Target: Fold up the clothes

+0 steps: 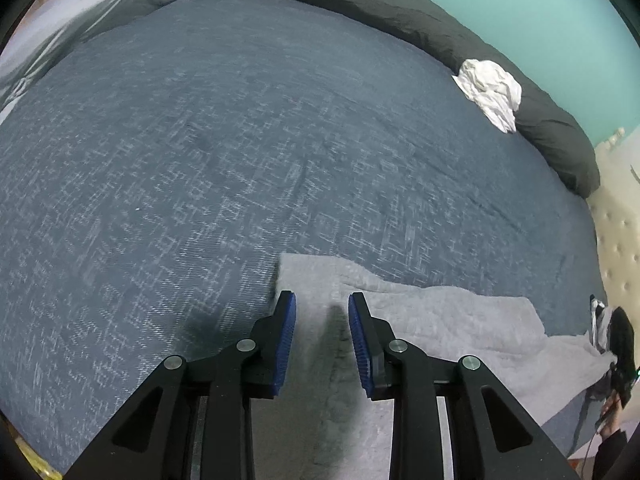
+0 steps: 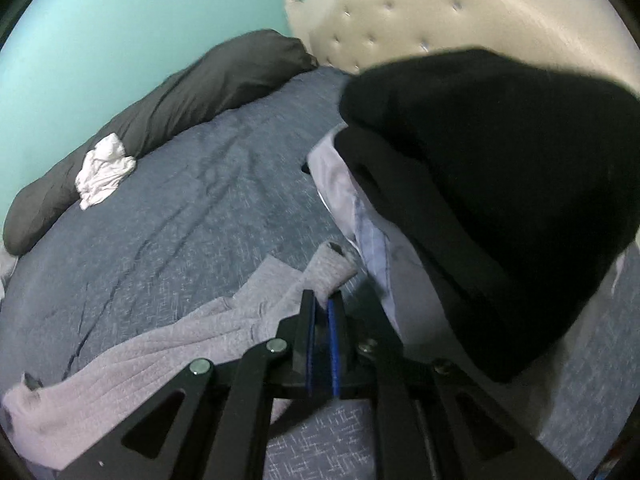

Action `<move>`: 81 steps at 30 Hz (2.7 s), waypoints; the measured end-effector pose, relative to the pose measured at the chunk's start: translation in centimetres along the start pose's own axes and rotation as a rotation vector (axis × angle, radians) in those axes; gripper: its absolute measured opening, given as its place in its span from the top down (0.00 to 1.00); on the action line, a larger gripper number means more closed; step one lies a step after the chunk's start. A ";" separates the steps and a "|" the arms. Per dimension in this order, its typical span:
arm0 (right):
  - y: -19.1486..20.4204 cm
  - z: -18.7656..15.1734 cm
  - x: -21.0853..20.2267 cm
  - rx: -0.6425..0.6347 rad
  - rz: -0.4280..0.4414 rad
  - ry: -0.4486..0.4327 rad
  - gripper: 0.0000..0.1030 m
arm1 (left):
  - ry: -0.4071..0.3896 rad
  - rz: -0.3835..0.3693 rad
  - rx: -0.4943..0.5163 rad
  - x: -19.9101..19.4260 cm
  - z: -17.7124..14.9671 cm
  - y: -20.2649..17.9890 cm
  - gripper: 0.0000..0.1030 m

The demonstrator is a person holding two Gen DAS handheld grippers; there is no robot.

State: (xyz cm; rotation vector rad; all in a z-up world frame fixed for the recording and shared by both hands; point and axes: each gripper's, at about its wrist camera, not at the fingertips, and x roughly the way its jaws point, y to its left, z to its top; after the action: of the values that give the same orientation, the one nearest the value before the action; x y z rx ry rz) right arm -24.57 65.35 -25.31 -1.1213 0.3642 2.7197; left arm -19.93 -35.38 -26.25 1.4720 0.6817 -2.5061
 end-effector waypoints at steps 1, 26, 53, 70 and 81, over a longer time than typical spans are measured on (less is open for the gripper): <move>0.2 0.2 -0.3 -0.019 -0.007 -0.012 0.93 | 0.002 0.000 0.006 0.1 0.1 -0.2 0.71; -0.1 -1.0 2.5 0.059 0.014 0.123 0.50 | -0.010 -0.009 0.032 -0.8 0.3 -1.8 0.71; 5.9 -2.7 6.9 -0.201 -0.041 0.100 0.89 | 0.008 0.027 0.041 0.1 0.0 -1.3 0.71; 8.2 -0.5 12.8 -0.228 -0.027 0.169 0.88 | -0.001 0.039 0.040 -0.6 0.4 -1.4 0.71; 4.6 0.8 9.4 -0.077 0.038 0.120 0.53 | -0.006 0.017 0.044 -0.5 0.3 -2.0 0.71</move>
State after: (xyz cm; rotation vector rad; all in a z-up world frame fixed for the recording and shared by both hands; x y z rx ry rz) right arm -32.89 61.90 -30.72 -1.3144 0.3033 2.7277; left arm -20.65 -33.80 -25.05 1.4769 0.6146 -2.5272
